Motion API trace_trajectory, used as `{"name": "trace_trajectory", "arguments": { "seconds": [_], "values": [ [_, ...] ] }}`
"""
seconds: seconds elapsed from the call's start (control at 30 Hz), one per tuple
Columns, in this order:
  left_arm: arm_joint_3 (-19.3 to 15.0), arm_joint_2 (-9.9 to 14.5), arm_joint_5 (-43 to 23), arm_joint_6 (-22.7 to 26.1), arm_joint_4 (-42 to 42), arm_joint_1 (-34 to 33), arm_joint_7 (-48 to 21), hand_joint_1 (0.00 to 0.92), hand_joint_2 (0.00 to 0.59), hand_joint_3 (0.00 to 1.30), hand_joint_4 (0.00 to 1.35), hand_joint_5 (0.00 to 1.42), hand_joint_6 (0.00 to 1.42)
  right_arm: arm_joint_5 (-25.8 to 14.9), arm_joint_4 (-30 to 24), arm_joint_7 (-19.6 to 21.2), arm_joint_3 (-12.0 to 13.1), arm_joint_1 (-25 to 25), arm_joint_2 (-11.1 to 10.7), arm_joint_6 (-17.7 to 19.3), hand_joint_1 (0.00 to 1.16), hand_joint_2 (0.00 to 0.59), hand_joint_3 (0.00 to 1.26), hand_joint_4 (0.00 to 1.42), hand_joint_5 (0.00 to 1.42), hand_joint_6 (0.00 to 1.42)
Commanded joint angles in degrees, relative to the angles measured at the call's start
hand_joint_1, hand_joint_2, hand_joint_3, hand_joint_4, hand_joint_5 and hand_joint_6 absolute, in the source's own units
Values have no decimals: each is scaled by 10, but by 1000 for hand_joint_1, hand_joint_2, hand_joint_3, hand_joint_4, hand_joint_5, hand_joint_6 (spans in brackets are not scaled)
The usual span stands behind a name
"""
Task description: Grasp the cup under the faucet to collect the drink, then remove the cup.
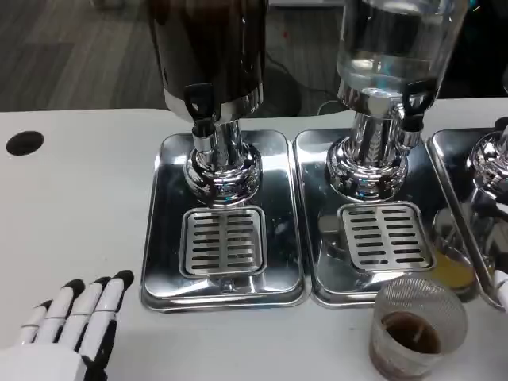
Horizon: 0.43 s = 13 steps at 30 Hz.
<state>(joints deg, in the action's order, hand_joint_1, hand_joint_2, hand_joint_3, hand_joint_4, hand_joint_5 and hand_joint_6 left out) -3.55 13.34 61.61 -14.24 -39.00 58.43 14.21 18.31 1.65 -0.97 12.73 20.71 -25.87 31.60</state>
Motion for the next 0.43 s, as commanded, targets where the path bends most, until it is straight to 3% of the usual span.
{"name": "trace_trajectory", "arguments": {
  "seconds": [0.03,0.43],
  "values": [
    [-4,-2,1,-7,-3,1,16,0,44,69,0,55,118,-6,-15,-3,5,16,1,-15,594,574,222,86,37,0],
    [-20,4,-23,-25,-5,1,10,0,45,69,0,63,121,-15,-55,-10,14,34,-2,-30,619,558,231,107,47,0]
  ]
}}
